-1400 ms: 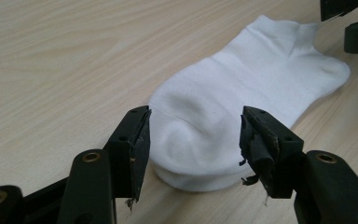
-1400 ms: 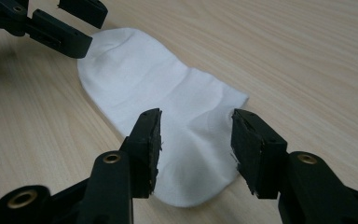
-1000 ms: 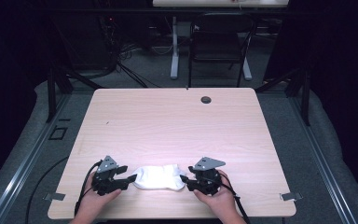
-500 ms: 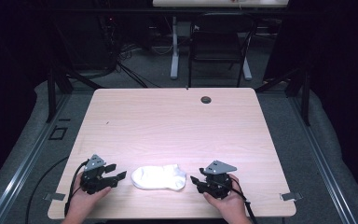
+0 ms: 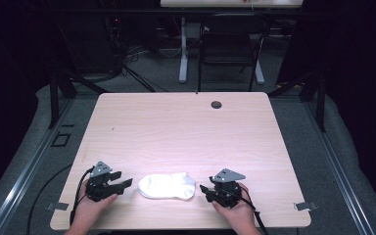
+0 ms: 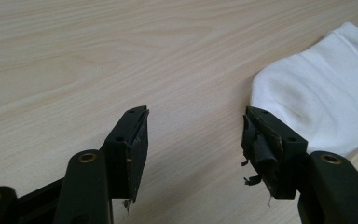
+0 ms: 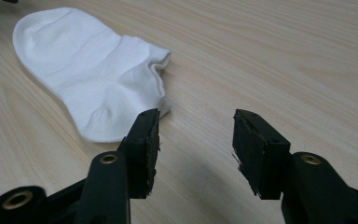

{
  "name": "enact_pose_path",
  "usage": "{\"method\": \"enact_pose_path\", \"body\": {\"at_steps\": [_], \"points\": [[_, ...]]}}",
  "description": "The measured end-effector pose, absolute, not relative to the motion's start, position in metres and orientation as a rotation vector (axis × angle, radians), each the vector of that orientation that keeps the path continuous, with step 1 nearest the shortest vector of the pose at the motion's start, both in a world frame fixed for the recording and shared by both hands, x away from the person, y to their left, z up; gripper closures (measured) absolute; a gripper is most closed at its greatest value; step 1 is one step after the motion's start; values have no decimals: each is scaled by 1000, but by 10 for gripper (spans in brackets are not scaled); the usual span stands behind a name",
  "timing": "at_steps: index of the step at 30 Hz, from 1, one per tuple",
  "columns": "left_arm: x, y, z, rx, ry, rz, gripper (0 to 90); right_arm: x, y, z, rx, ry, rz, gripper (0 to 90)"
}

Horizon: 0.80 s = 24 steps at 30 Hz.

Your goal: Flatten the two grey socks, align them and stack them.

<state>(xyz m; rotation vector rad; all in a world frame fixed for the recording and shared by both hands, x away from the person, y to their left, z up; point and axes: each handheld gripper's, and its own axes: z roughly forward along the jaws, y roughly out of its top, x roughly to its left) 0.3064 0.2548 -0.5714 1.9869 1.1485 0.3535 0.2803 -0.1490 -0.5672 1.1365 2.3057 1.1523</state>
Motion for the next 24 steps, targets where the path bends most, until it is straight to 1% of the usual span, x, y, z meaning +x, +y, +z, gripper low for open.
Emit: {"method": "enact_pose_path", "body": {"at_steps": [7,15,24], "points": [[308,254,-571,1990,1143,380,409,282,-153,-568,1164,2279,1158,502],[311,257,-571,1969,1163,404,404,288,-163,-571,1280,2204,1232,502],[312,259,-571,1960,1172,400,398,290,-163,-572,1260,2219,1175,502]]}}
